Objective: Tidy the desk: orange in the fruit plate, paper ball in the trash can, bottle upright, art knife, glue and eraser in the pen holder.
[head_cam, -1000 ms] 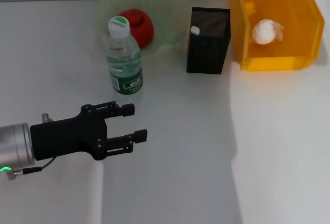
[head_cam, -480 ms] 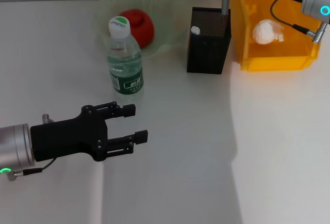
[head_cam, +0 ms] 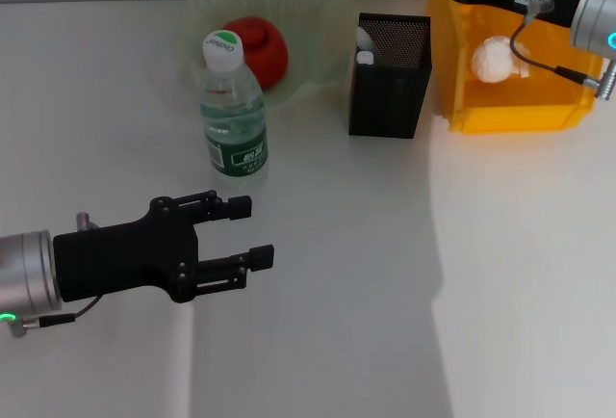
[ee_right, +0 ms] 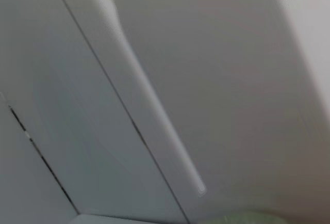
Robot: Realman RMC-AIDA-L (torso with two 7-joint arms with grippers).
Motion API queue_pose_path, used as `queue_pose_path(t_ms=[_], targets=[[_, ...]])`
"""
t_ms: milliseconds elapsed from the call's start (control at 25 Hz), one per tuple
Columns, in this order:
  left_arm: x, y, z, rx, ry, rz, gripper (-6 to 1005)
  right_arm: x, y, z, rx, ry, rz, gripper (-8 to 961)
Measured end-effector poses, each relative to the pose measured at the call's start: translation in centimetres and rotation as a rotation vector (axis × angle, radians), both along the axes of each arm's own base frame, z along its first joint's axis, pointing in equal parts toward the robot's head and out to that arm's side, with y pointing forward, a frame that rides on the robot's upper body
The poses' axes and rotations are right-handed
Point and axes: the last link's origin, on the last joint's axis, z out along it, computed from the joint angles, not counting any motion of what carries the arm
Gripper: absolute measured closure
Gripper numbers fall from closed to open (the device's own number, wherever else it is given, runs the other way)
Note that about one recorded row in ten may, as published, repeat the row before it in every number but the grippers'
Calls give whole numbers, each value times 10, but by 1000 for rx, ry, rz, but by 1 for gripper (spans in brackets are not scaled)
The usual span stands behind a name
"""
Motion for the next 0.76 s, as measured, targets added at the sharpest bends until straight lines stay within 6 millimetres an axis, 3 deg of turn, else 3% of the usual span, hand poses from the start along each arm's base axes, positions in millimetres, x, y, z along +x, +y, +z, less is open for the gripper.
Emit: queue_pose_path(t_ms=[200,280,360,400,440,480,640,760], targets=[[0,-1,4,-2,-10,-7,285,9,-40,30,11,89,121,518],[1,-2,8,-6,-24,-18,285,14,-68,39,-25,104,204,481],[4,-4,15,-26,-50,-51,285,20,-96,42,-94,105,279,369],[5,-5,18,-36,-57,-61,285,26,-112,42,-139,103,313,314],[6,-7,22,-47,-67,-75,285,39,-145,43,-226,97,387,258],[7,-7,26,-57,-73,-83,285,39,-145,43,-226,97,387,245],[8,-7,35,-84,-79,-90,285,59,-194,35,-273,108,513,191],[9,-8,38,-101,-85,-97,285,65,-207,27,-247,126,538,177]])
